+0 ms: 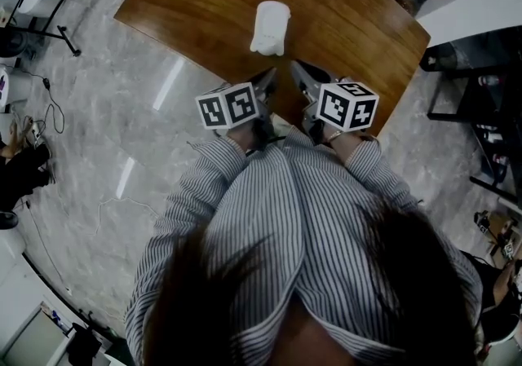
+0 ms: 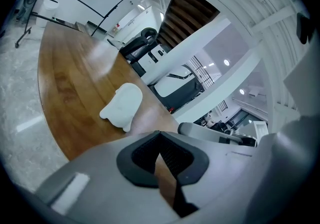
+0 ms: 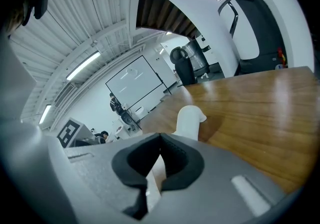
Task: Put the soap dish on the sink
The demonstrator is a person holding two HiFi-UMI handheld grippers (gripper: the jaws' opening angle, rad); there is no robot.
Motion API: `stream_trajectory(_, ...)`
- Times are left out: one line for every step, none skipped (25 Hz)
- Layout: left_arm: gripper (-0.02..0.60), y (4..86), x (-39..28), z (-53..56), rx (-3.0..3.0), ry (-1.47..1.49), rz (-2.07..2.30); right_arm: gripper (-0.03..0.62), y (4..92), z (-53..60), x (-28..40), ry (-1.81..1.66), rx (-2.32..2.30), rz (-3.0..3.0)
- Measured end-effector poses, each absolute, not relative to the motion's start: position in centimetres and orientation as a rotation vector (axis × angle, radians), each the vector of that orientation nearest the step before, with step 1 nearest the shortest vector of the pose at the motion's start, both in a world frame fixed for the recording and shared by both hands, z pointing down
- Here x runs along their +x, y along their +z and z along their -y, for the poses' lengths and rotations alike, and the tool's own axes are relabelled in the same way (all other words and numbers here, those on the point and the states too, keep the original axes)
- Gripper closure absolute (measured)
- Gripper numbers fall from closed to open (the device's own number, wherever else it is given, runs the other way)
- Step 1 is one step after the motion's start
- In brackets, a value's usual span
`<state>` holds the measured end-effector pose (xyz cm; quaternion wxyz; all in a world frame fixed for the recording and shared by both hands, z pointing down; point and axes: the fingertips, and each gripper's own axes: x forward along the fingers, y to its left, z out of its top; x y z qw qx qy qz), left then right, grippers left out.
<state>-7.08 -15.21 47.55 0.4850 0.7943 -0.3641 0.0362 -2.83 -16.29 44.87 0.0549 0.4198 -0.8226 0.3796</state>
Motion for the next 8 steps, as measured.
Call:
stream_trajectory(0.588, 47.54, -7.10, 15.27, 1.934, 0.090, 0.886, 0.592, 44.87, 16.33, -2.83, 1.150, 1.274, 2.496)
stream_trajectory(0.588, 47.55, -7.13, 15.32, 1.935, 0.091, 0.886, 0.592, 44.88, 16.37, -2.88, 1.149, 1.274, 2.495)
stream_trajectory(0.588, 47.58, -7.18, 15.36, 1.934, 0.094, 0.885, 0.592, 44.89, 16.40, -2.94, 1.148, 1.273, 2.493)
stream_trajectory(0.588, 47.62, -7.22, 15.39, 1.932, 0.096, 0.884, 0.592, 44.90, 16.44, -3.00, 1.147, 1.274, 2.492)
stream_trajectory(0.588, 47.66, -7.25, 15.42, 1.930, 0.098, 0.882, 0.592, 44.91, 16.50, -3.05, 1.145, 1.275, 2.491)
stream_trajectory(0.588, 47.70, -7.28, 15.45, 1.928, 0.099, 0.882, 0.592, 44.93, 16.55, -3.10, 1.141, 1.277, 2.490)
stream_trajectory(0.588, 47.73, -7.32, 15.48, 1.927, 0.099, 0.882, 0.592, 44.95, 16.61, -3.14, 1.137, 1.279, 2.489)
stream_trajectory(0.588, 47.76, -7.36, 15.51, 1.926, 0.098, 0.883, 0.592, 44.98, 16.66, -3.18, 1.133, 1.280, 2.489)
